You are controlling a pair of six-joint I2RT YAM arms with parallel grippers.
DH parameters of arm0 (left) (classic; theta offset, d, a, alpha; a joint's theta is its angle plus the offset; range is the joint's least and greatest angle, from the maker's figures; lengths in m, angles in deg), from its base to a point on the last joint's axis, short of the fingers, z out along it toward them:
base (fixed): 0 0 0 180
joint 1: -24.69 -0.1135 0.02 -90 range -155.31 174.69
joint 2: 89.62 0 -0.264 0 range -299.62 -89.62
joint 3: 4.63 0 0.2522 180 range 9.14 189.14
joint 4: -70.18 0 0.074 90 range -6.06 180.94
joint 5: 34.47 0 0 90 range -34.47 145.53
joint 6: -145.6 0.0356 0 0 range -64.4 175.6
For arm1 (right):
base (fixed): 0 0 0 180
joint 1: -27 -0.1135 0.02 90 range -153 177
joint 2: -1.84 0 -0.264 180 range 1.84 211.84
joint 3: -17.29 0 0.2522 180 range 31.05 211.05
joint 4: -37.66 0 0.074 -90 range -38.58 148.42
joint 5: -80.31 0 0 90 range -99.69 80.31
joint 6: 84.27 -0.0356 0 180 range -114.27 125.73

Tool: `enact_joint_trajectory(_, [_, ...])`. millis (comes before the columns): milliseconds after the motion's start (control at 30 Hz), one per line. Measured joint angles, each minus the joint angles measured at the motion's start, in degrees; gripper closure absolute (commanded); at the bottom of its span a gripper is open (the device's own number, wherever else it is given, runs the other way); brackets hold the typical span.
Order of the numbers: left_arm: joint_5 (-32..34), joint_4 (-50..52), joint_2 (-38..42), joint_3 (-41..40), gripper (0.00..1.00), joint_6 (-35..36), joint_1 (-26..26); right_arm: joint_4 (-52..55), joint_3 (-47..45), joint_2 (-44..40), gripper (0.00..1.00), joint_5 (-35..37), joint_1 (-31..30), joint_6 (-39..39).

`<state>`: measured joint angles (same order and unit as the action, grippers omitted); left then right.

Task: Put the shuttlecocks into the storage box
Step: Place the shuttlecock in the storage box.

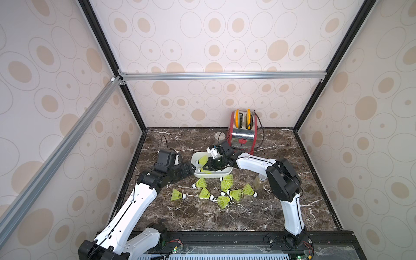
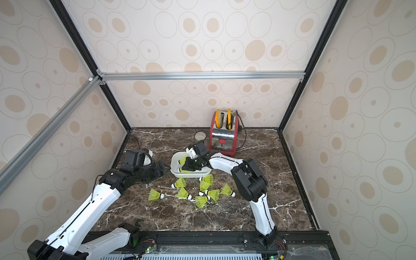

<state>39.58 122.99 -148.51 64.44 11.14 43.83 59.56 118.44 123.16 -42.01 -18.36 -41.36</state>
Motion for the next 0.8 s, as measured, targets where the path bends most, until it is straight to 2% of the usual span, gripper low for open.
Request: enact_joint_trajectory(800, [-0.7,0.1,0.6,-0.4,0.21,0.8,0.0,-4.8,2.3,5.1,1.0,-0.4,-0.4,-3.3])
